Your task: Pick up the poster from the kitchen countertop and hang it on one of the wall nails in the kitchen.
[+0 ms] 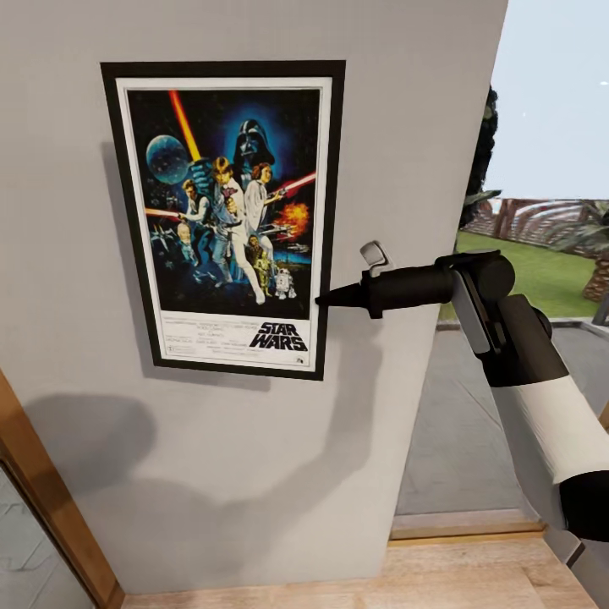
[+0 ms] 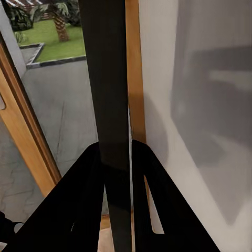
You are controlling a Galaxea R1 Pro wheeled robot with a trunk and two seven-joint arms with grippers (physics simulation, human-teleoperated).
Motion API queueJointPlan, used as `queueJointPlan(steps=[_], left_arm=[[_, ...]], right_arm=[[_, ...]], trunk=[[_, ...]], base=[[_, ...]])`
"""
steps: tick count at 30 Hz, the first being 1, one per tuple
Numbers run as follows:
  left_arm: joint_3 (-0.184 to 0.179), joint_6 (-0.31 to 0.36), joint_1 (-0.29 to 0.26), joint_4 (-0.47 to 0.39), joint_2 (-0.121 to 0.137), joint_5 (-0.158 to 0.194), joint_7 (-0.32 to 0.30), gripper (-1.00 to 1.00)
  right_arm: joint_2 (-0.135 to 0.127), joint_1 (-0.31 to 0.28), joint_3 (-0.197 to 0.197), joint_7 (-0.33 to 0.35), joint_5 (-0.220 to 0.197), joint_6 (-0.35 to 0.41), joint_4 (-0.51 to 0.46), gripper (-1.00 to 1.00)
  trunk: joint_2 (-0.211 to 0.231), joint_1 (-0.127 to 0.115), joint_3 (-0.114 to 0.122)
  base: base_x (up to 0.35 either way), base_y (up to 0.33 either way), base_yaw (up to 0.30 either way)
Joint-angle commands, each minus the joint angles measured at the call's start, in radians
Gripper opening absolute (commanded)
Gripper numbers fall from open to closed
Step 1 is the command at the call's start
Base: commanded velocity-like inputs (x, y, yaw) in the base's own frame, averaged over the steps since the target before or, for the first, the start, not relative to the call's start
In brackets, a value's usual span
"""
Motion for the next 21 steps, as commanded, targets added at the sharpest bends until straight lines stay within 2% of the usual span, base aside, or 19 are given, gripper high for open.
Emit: queueJointPlan(steps=[1, 7, 15, 21], left_arm=[[0.006, -0.001, 0.0, -0.001, -0.001, -0.001, -0.009, 1.0], [0.006, -0.001, 0.0, -0.001, -0.001, -0.001, -0.009, 1.0], [0.006, -0.001, 0.0, -0.001, -0.001, -0.001, -0.009, 1.0], [0.006, -0.001, 0.0, -0.001, -0.001, -0.001, -0.009, 1.0]], right_arm=[[-0.001, 0.0, 0.001, 0.001, -0.004, 0.008, 0.0, -1.0], [-0.001, 0.0, 0.001, 0.001, -0.004, 0.008, -0.001, -1.0], [-0.001, 0.0, 0.001, 0.001, -0.004, 0.008, -0.002, -1.0], [0.0, 0.0, 0.0, 0.001, -0.004, 0.008, -0.003, -1.0]], trunk=[[-0.001, 0.0, 0.0], [-0.001, 0.0, 0.0], [-0.001, 0.0, 0.0], [-0.001, 0.0, 0.0]], base=[[0.0, 0.0, 0.0], [0.018, 0.0, 0.0], [0.23, 0.0, 0.0], [0.061, 0.0, 0.0]])
